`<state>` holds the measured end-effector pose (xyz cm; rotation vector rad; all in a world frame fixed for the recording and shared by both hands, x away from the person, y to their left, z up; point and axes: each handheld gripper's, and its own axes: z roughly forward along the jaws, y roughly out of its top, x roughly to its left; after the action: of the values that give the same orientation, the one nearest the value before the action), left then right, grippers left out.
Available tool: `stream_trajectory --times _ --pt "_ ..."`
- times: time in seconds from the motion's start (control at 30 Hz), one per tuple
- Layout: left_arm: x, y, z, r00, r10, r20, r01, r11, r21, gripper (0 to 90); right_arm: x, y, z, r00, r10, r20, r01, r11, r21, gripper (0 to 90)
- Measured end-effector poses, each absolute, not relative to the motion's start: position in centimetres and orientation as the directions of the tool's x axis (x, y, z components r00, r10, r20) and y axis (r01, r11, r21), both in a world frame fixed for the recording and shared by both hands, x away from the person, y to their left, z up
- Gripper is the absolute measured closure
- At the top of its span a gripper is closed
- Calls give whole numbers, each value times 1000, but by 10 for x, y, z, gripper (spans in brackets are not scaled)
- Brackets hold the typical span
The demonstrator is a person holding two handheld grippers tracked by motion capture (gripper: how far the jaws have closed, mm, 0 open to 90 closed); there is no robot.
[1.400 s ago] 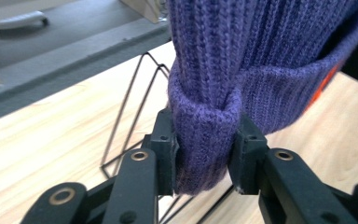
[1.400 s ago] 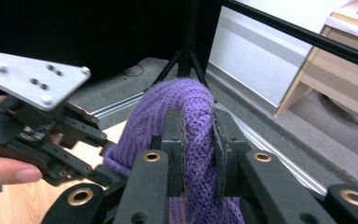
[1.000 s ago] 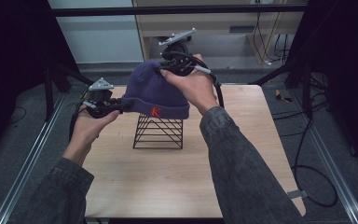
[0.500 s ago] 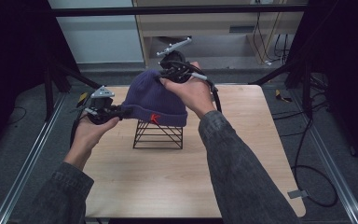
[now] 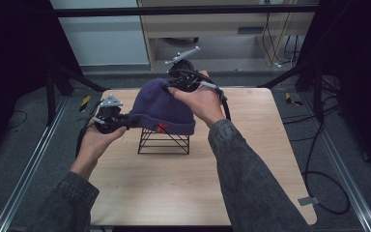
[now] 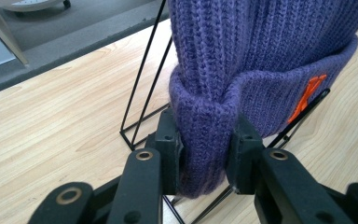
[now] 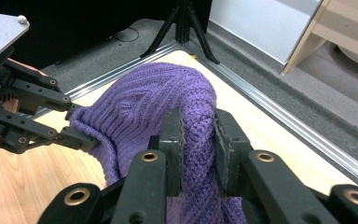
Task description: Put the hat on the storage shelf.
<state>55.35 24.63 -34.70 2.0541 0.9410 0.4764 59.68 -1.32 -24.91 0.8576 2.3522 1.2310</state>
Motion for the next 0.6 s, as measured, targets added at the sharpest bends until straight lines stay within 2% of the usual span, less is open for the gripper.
stream_trajectory --times 0.6 --pt "550 252 -359 643 766 -3 465 -387 796 697 591 -7 -256 -775 631 -33 348 471 811 753"
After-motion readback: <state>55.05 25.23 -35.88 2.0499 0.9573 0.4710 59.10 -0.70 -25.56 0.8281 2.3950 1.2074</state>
